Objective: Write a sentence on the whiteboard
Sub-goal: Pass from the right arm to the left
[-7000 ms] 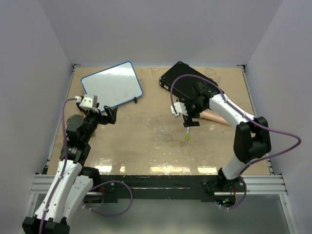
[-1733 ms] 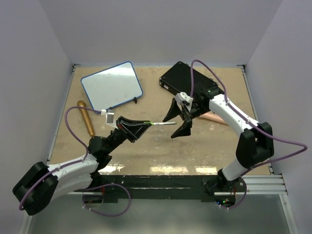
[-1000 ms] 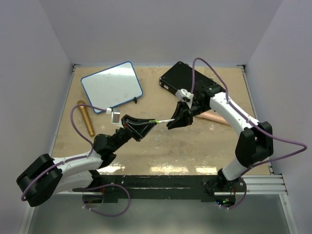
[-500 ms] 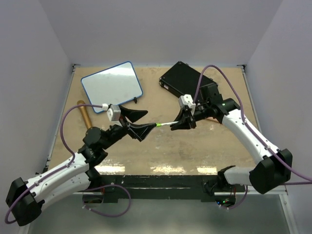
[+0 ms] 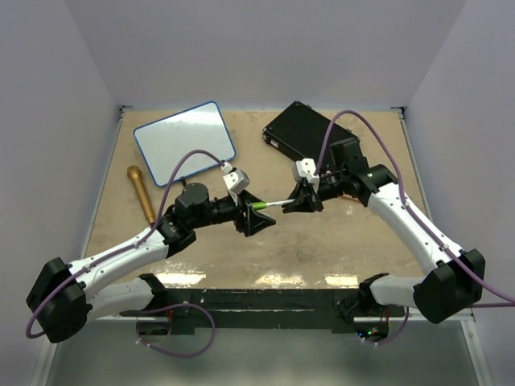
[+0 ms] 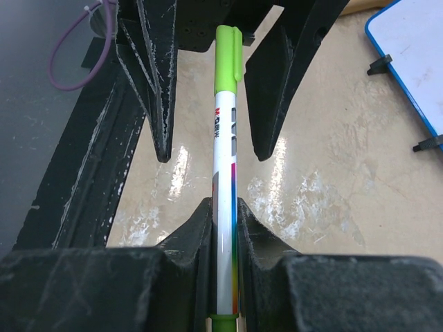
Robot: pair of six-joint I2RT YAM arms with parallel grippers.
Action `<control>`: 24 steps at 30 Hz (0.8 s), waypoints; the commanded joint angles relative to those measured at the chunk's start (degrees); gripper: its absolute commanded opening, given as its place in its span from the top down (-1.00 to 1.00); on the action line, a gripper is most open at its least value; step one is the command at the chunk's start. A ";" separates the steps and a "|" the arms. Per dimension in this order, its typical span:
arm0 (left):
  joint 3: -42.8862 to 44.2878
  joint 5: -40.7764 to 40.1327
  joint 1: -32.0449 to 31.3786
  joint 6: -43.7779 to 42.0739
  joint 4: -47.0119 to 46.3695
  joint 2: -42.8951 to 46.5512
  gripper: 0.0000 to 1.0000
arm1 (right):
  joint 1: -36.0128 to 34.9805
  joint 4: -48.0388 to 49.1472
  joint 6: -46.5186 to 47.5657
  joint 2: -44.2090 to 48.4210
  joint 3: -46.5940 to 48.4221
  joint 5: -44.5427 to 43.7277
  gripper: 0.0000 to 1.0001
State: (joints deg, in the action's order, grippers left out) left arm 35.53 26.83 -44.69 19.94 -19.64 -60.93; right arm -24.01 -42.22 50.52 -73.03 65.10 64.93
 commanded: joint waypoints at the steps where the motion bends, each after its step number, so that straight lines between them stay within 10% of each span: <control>1: 3.32 3.23 0.21 2.81 -2.68 0.10 -0.35 | -0.34 1.09 1.24 2.20 -0.50 -0.85 1.00; 24: -5.65 15.27 8.21 31.12 -28.09 -2.35 -0.21 | -1.30 0.65 2.30 1.58 -1.12 -1.47 1.00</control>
State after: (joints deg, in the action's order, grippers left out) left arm 29.12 40.05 -36.71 47.42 -41.67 -62.76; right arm -24.84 -42.37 52.56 -72.27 64.23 63.92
